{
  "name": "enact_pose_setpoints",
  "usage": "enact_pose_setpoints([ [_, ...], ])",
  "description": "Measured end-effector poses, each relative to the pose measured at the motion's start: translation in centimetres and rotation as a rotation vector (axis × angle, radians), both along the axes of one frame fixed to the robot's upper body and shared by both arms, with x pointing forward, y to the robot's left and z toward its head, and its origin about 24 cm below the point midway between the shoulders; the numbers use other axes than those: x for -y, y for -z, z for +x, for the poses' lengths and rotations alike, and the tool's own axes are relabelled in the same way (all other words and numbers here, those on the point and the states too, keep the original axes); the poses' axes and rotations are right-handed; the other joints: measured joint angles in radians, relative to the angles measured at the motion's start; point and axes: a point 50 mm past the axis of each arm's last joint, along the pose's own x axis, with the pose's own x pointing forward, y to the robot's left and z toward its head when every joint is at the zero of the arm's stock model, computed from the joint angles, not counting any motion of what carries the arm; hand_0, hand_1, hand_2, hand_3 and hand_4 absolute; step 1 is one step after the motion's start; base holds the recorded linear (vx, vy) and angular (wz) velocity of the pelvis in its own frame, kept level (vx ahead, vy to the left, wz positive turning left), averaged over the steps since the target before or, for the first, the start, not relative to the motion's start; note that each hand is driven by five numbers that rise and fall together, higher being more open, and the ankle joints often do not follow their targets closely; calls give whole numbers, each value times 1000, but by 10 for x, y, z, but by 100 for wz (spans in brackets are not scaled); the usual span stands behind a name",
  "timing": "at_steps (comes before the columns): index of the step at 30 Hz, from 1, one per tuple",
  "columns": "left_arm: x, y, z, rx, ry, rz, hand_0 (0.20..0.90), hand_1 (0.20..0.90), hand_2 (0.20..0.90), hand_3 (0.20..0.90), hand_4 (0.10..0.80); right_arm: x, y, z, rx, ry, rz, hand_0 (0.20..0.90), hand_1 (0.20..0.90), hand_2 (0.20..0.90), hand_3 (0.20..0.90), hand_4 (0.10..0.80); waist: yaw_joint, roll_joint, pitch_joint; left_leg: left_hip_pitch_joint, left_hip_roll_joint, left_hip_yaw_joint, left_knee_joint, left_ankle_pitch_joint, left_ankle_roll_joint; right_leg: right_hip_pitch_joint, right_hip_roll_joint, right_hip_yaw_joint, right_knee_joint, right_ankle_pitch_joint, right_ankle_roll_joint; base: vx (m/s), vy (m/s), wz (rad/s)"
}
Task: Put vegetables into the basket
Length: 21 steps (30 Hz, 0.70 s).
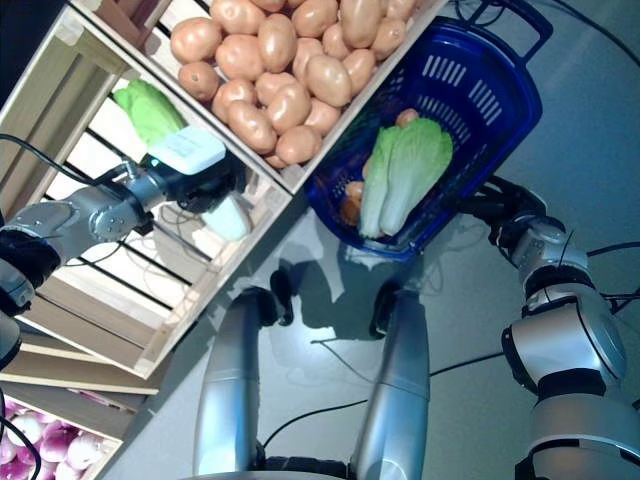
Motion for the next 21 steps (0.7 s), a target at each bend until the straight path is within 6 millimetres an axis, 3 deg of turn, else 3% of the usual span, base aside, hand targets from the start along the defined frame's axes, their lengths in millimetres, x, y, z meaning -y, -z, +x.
enact_pose_setpoints([
  [6, -6, 12, -1, -23, -35, 24, 300, 300, 300, 300, 400, 0, 2, -1, -3, 1, 2, 900, 900, 900, 900, 800, -13, -1, 0, 40, 2, 8, -15, -3, 5, 43, -1, -3, -22, 1, 1, 32, -5, -1],
  [11, -17, 42, -9, -66, -50, 59, 300, 300, 300, 300, 400, 1, 3, -2, 6, 10, 26, 900, 900, 900, 900, 800, -19, -7, 0, 114, 1, 21, -51, -5, 8, 114, -1, -6, -59, 6, 10, 49, -10, -2],
  [16, -33, 74, -26, -98, -48, -6, 300, 300, 300, 300, 400, 4, 21, -9, -37, 8, 33, 900, 900, 900, 900, 800, -15, -28, -4, 262, -1, 27, -139, 2, -2, 267, -1, -29, -142, 11, 14, 96, -18, 4],
  [21, -43, 63, -29, -39, -55, -65, 300, 300, 300, 300, 400, 4, 19, -9, -14, 7, 46, 900, 900, 900, 900, 800, 5, -62, -12, 322, -3, 44, -189, 18, -1, 321, -3, -35, -177, 14, 14, 84, -38, 4],
])
